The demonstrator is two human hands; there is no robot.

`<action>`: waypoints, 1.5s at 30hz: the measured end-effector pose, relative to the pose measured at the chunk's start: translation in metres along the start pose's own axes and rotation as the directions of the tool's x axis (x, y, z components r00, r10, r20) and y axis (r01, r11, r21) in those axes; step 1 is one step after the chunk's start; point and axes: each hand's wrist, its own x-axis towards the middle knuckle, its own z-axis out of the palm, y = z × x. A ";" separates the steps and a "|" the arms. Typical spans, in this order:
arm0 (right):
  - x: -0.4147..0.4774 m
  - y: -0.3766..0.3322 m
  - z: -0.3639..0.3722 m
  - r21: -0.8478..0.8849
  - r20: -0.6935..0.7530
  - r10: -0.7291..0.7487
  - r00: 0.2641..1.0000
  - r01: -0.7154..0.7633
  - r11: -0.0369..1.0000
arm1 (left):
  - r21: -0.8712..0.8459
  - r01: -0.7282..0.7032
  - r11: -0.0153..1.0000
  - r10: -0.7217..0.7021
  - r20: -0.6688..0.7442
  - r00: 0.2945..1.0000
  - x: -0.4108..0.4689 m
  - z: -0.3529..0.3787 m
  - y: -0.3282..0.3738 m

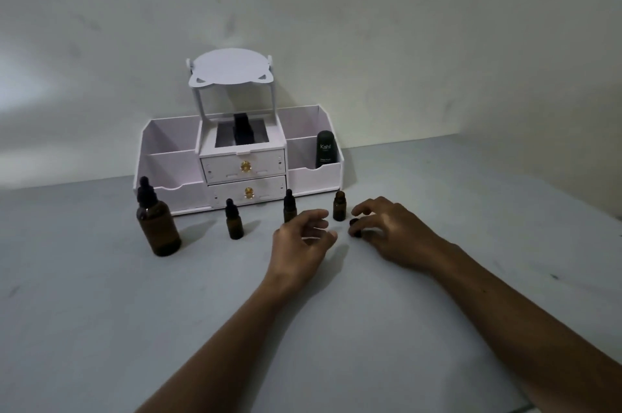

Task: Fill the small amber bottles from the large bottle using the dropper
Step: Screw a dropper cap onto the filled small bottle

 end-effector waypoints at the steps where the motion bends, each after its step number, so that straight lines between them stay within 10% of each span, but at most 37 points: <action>1: 0.001 0.002 -0.001 -0.002 -0.002 0.001 1.000 -0.001 1.000 | 0.009 0.012 1.000 -0.012 -0.013 1.000 0.005 0.005 -0.001; 7: 0.016 0.002 -0.014 0.599 -0.399 0.355 0.845 -0.053 0.799 | 0.008 0.082 0.997 -0.082 -0.068 0.994 0.036 0.029 -0.003; 11: 0.041 -0.009 -0.032 0.878 -0.388 0.556 0.735 0.112 0.465 | -0.020 0.128 0.992 -0.129 -0.108 0.986 0.054 0.041 -0.004; 14: 0.054 -0.016 -0.029 0.903 -0.369 0.548 0.751 0.150 0.402 | -0.029 0.119 0.993 -0.121 -0.122 0.985 0.061 0.044 -0.009; 23: 0.063 -0.017 -0.008 0.889 -0.295 0.508 0.809 0.038 0.456 | -0.043 0.065 0.997 -0.069 -0.118 0.991 0.063 0.044 -0.009; 30: 0.059 -0.012 0.014 0.719 -0.306 0.441 0.844 -0.099 0.688 | 0.012 -0.012 1.000 0.013 -0.126 0.992 0.061 0.042 -0.009; 45: 0.057 -0.023 0.027 0.719 -0.379 0.475 0.794 -0.070 0.691 | -0.005 -0.050 0.999 0.049 -0.095 0.994 0.059 0.038 -0.011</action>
